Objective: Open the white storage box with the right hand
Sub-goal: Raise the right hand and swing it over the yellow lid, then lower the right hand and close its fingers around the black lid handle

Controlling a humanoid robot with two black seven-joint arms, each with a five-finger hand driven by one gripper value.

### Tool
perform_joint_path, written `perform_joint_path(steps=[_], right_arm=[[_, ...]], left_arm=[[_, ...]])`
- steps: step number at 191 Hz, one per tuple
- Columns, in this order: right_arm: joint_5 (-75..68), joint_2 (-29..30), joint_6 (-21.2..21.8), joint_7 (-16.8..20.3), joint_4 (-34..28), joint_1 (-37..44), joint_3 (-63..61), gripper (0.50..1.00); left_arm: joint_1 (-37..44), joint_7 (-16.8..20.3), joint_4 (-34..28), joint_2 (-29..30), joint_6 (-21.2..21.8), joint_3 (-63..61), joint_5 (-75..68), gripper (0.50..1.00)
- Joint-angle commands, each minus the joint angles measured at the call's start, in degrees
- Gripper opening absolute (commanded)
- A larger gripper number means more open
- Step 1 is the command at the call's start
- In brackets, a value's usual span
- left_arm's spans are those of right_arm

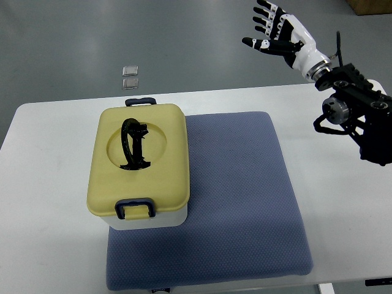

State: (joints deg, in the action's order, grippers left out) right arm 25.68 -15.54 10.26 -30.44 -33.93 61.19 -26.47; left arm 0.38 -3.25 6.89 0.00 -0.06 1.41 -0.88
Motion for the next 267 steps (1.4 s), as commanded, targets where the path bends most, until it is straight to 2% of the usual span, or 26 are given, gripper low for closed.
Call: perform_joint_path(steps=[1, 37, 66, 81, 96, 121, 169, 204, 237, 267], right_arm=[[9.5, -2.0, 2.0, 0.0, -3.8, 4.1, 0.5, 0.915], [26.3, -3.3, 5.7, -0.8, -7.0, 12.1, 1.5, 0.915], [35.8, -2.2, 6.4, -0.9, -12.0, 14.7, 1.6, 0.915], [40.8, -1.9, 6.7, -2.5, -14.8, 16.3, 2.6, 0.915], [44.3, -0.6, 6.8, -4.5, -17.4, 18.2, 5.5, 0.915], [48.0, 2.2, 6.8, -4.6, -20.3, 21.7, 10.9, 0.913], [52.1, 5.5, 6.9, -4.6, -20.8, 25.6, 19.3, 0.913], [59.2, 6.3, 6.9, -4.6, -20.8, 25.7, 20.3, 0.84], [60.1, 6.5, 8.6, -4.6, -21.4, 25.8, 20.4, 0.838], [60.2, 6.7, 9.1, -4.6, -23.4, 25.3, 20.4, 0.795]], left_arm=[[0.1, 0.0, 0.0, 0.0, 0.0, 0.0, 0.0, 1.0], [0.1, 0.0, 0.1, 0.0, 0.0, 0.0, 0.0, 1.0], [0.0, 0.0, 0.0, 0.0, 0.0, 0.0, 0.0, 1.0], [0.0, 0.0, 0.0, 0.0, 0.1, 0.0, 0.0, 1.0], [0.1, 0.0, 0.0, 0.0, 0.1, 0.0, 0.0, 1.0], [0.1, 0.0, 0.0, 0.0, 0.1, 0.0, 0.0, 1.0], [0.1, 0.0, 0.0, 0.0, 0.0, 0.0, 0.0, 1.0], [0.0, 0.0, 0.0, 0.0, 0.0, 0.0, 0.0, 1.0], [0.1, 0.0, 0.0, 0.0, 0.1, 0.0, 0.0, 1.0], [0.0, 0.0, 0.0, 0.0, 0.1, 0.0, 0.0, 1.0]])
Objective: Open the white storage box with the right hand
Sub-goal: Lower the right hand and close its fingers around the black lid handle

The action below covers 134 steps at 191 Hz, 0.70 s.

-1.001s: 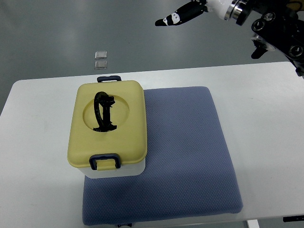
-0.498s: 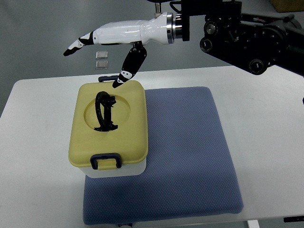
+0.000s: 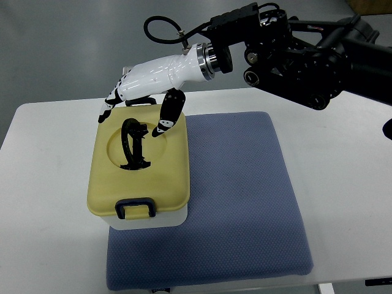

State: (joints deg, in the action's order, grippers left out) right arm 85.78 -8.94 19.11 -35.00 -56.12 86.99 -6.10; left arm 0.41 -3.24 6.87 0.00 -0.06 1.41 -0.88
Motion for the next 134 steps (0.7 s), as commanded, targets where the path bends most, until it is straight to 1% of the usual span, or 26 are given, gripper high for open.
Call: perform_joint_path(steps=[1, 75, 95, 134], right_arm=[[0.1, 0.3, 0.2, 0.0, -1.2, -0.5, 0.0, 0.795], [3.0, 3.1, -0.4, 0.0, -0.7, -0.8, 1.9, 0.793], [3.2, 3.0, -0.6, 0.0, -0.3, -0.8, 2.8, 0.768], [3.2, 2.7, -0.7, 0.0, 0.8, -0.6, 2.8, 0.762]], left_arm=[[-0.1, 0.0, 0.0, 0.0, 0.0, 0.0, 0.0, 1.0], [0.0, 0.0, 0.1, 0.0, 0.0, 0.0, 0.0, 1.0], [-0.1, 0.0, 0.0, 0.0, 0.0, 0.0, 0.0, 1.0], [0.0, 0.0, 0.0, 0.0, 0.0, 0.0, 0.0, 1.0]])
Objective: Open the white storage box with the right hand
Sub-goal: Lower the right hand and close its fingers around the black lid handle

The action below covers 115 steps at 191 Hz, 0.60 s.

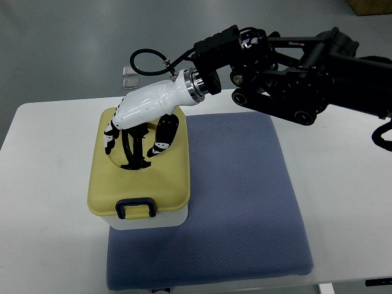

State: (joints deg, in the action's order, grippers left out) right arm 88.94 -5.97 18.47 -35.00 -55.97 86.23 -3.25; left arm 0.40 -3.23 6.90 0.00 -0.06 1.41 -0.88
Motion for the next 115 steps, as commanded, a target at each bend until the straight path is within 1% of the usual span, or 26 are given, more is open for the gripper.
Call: perform_joint_path(steps=[1, 16, 28, 56, 67, 85, 115], right_arm=[[0.0, -0.3, 0.0, 0.0, 0.7, 0.2, 0.0, 0.762], [0.0, -0.4, 0.0, 0.0, 0.7, 0.3, -0.1, 0.756], [-0.1, -0.4, 0.0, 0.0, 0.5, 0.3, -0.2, 0.733], [-0.1, -0.3, 0.0, 0.0, 0.6, 0.2, -0.2, 0.721], [-0.1, -0.3, 0.1, 0.0, 0.5, 0.2, -0.2, 0.688], [-0.1, -0.4, 0.1, 0.0, 0.5, 0.3, -0.2, 0.662], [-0.1, -0.1, 0.1, 0.0, 0.6, 0.1, -0.2, 0.662]], left_arm=[[0.0, 0.0, 0.0, 0.0, 0.0, 0.0, 0.0, 1.0], [0.0, 0.0, 0.0, 0.0, 0.1, 0.0, 0.0, 1.0], [0.0, 0.0, 0.0, 0.0, 0.0, 0.0, 0.0, 1.0], [0.0, 0.0, 0.0, 0.0, 0.1, 0.0, 0.0, 1.0], [-0.1, 0.0, 0.0, 0.0, 0.1, 0.0, 0.0, 1.0], [0.0, 0.0, 0.0, 0.0, 0.0, 0.0, 0.0, 1.0], [0.0, 0.0, 0.0, 0.0, 0.1, 0.0, 0.0, 1.0]])
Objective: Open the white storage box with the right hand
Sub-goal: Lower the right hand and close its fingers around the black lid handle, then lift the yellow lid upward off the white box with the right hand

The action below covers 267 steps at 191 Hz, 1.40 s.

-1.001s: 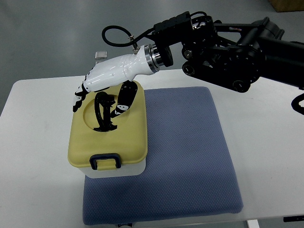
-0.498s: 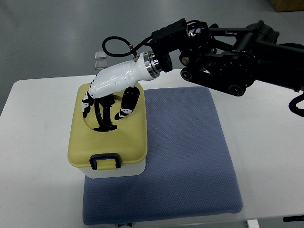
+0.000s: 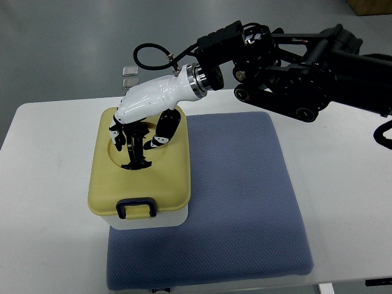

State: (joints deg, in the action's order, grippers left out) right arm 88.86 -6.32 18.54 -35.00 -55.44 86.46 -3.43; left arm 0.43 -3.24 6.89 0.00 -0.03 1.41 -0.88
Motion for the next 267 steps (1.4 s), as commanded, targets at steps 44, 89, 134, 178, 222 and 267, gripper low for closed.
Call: perform_joint_path(steps=[44, 89, 134, 178, 222, 267], right_arm=[[0.0, 0.4, 0.2, 0.0, 0.1, -0.2, 0.0, 0.547], [-0.1, 0.6, 0.8, 0.0, 0.1, -0.2, -0.2, 0.5], [-0.9, 0.3, 1.0, 0.0, 0.1, 0.6, -1.0, 0.5], [-1.5, -0.7, 1.2, 0.0, 0.1, 2.4, -3.3, 0.5], [-1.4, -6.2, 1.2, 0.0, 0.9, 2.1, -3.8, 0.5], [-1.5, -15.6, 0.3, 0.0, 1.9, 0.6, -3.9, 0.5]], left_arm=[[0.0, 0.0, 0.1, 0.0, -0.1, 0.0, 0.0, 1.0], [0.0, 0.1, 0.1, 0.0, 0.0, 0.0, 0.0, 1.0], [0.0, 0.0, 0.0, 0.0, -0.1, 0.0, 0.0, 1.0], [-0.1, 0.0, 0.0, 0.0, -0.1, 0.0, 0.0, 1.0], [0.0, 0.0, 0.1, 0.0, 0.0, 0.0, 0.0, 1.0], [0.0, 0.0, 0.1, 0.0, 0.0, 0.0, 0.0, 1.0]])
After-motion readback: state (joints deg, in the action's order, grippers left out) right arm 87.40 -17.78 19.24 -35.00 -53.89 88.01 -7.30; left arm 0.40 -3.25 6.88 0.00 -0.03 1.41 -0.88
